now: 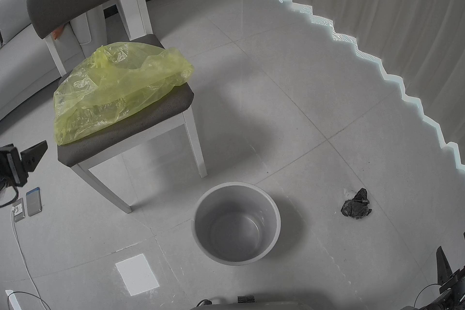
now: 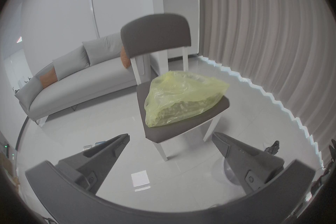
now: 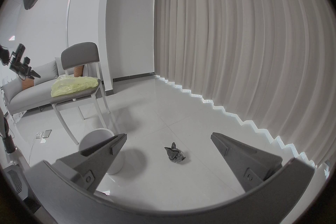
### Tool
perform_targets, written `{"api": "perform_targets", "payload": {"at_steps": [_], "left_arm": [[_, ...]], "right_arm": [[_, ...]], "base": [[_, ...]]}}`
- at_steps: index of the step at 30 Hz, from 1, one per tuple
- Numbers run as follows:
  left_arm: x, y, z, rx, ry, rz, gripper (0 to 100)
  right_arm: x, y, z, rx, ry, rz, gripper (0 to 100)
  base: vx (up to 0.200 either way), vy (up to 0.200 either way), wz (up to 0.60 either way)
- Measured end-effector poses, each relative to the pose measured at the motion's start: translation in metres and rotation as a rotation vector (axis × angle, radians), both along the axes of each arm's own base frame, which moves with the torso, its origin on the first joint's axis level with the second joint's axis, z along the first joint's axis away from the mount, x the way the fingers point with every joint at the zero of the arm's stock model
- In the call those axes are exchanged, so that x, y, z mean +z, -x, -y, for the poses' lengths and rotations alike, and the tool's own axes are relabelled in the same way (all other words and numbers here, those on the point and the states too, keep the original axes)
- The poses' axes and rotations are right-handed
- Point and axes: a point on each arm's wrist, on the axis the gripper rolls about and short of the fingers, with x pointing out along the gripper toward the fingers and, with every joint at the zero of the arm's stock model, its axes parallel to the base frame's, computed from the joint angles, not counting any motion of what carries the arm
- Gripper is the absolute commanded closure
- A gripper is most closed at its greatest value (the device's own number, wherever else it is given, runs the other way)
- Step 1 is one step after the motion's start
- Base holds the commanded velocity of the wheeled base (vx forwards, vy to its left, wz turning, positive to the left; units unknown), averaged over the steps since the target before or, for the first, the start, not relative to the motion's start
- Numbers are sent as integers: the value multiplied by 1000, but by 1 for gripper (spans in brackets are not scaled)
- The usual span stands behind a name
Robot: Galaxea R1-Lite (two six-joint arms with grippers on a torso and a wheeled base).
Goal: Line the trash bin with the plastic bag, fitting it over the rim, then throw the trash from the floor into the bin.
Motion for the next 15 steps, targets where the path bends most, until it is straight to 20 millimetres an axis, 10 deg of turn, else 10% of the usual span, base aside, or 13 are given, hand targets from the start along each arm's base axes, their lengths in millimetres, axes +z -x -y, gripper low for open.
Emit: {"api": "perform_targets", "payload": {"at_steps": [15], "left_arm": [[-14, -114, -32, 113, -47, -224, 0]], "right_arm": [[0, 0, 0, -3, -6, 0, 0]], "base": [[0, 0, 0]]}}
